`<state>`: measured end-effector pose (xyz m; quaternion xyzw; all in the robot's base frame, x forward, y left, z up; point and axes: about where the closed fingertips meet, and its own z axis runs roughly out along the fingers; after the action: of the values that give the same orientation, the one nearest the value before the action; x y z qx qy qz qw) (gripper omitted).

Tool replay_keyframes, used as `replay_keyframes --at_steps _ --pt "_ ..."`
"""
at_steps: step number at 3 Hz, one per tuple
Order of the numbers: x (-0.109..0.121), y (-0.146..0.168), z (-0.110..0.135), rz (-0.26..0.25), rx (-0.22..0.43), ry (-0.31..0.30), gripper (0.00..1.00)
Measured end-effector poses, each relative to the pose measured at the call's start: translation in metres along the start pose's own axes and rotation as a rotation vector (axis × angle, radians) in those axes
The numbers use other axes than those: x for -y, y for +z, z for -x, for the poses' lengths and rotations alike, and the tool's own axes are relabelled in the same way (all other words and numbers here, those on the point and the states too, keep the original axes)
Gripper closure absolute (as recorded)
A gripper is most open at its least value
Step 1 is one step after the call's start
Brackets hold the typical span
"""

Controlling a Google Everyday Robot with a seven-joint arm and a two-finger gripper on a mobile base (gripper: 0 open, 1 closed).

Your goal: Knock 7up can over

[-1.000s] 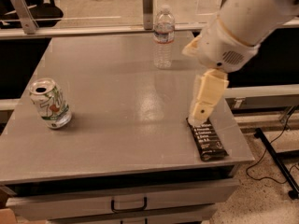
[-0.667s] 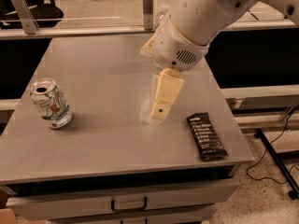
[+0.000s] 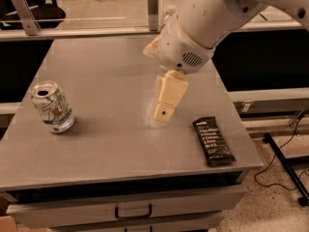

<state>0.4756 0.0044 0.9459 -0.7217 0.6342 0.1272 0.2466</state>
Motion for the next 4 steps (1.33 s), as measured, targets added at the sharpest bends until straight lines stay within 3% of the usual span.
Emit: replay_keyframes --at_steps 1,3,4 --pt "0.012 0.042 0.024 0.037 0.126 -0.041 0.0" --pt "0.039 0.129 0.105 0.122 0.449 -0.107 0.0" --pt "0.035 0.164 0.136 0.17 0.57 -0.102 0.0"
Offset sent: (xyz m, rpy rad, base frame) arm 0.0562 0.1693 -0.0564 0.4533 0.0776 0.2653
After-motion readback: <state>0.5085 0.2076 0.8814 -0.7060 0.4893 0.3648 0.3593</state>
